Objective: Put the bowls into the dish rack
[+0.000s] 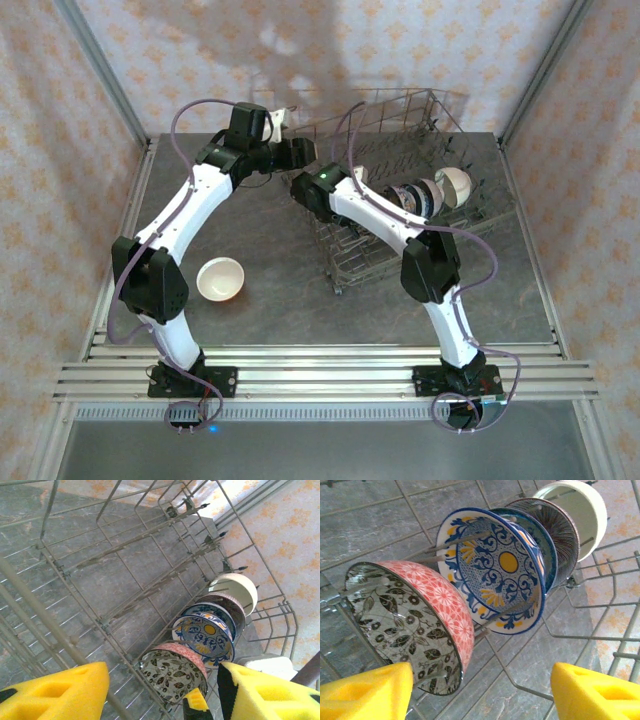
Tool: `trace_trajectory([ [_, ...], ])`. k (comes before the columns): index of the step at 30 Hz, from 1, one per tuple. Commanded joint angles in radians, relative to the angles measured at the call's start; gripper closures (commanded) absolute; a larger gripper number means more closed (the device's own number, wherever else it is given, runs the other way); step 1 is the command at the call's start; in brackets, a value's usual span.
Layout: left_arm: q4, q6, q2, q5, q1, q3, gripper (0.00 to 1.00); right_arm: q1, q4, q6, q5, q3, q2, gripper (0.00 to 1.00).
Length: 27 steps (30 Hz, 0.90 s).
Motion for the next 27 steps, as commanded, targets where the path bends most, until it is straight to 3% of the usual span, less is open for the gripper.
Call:
trace_trajectory([
  [1, -0.103, -0.023, -0.032, -0.055, 0.011, -0.008, 0.37, -0.018, 0.088, -0.082, -0.011, -0.008, -0.097, 0.26],
  [12, -0.117, -0.068, -0.085, -0.111, 0.011, -0.08, 0.35, -0.075, 0.18, -0.179, -0.025, -0.011, -0.187, 0.23],
  [22, -0.092, -0.102, -0.007, -0.002, -0.032, -0.038, 0.38, -0.139, 0.189, -0.187, 0.004, 0.027, -0.203, 0.23],
  [27, -0.087, -0.119, 0.016, 0.022, -0.041, -0.015, 0.47, -0.153, 0.206, -0.159, -0.009, -0.015, -0.211, 0.23],
])
